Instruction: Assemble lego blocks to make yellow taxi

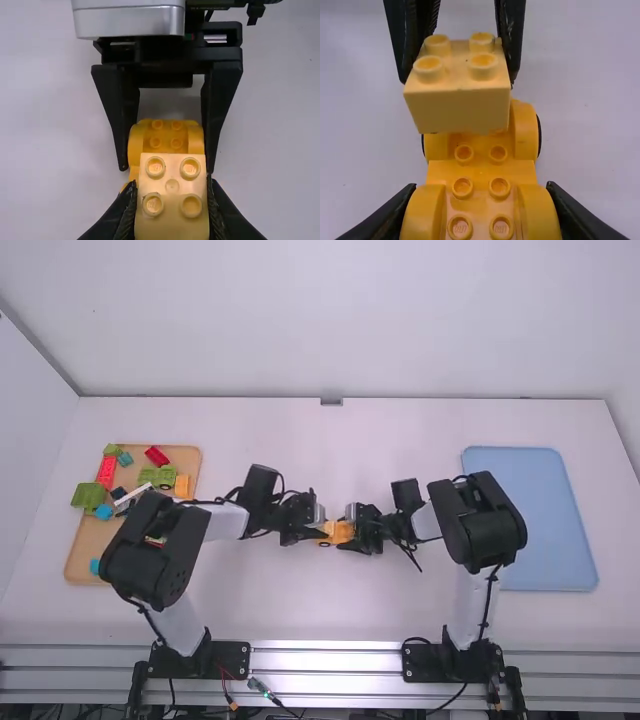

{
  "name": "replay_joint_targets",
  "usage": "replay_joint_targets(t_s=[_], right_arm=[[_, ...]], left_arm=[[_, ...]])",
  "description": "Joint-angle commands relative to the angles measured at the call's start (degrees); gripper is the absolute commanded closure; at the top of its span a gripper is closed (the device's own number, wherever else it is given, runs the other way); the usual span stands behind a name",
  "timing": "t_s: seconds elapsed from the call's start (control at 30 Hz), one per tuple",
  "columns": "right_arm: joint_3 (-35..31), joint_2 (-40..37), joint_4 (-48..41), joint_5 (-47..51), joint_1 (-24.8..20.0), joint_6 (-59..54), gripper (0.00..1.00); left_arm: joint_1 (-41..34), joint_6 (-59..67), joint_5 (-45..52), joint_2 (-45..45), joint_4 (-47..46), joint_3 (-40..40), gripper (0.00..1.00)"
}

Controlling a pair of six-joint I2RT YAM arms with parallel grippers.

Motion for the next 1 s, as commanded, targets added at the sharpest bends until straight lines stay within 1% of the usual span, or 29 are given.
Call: replay_joint_targets(t_s=[0.0,0.07,0.4,0.6,0.73,0.87,0.97], right_arm=[[0.81,0.85,-0.20,-0.81,0.00,-0.09,0.54],[0.81,0.85,-0.22,-0.81,0.00,-0.04,0.54],[0.79,0.85,-0.63,-0.81,0.00,-0.07,0.53],[0.79,0.85,-0.63,-0.81,0.00,-0.07,0.53],[0.79,0.85,-0.66,-0.83,0.00,-0.07,0.53],[0.81,0.85,-0.72,-0.83,0.00,-0.07,0.52],[0.81,0.85,-0.87,-0.79,0.00,-0.09,0.52]], left_arm=[[-0.61,-1.75,-1.60,-0.31,-0.04,-0.31,0.98],[-0.55,-2.64,-2.97,-0.09,0.13,-0.15,0.98],[-0.61,-1.77,-2.73,3.19,-0.44,1.73,0.98],[-0.72,-1.75,-2.75,3.21,-0.35,1.70,0.98],[-2.25,3.50,-2.89,3.23,-2.08,1.55,0.98],[-3.78,4.02,-6.43,3.23,-2.25,1.64,0.98],[-3.87,3.08,-7.04,3.23,-2.16,1.64,0.98]])
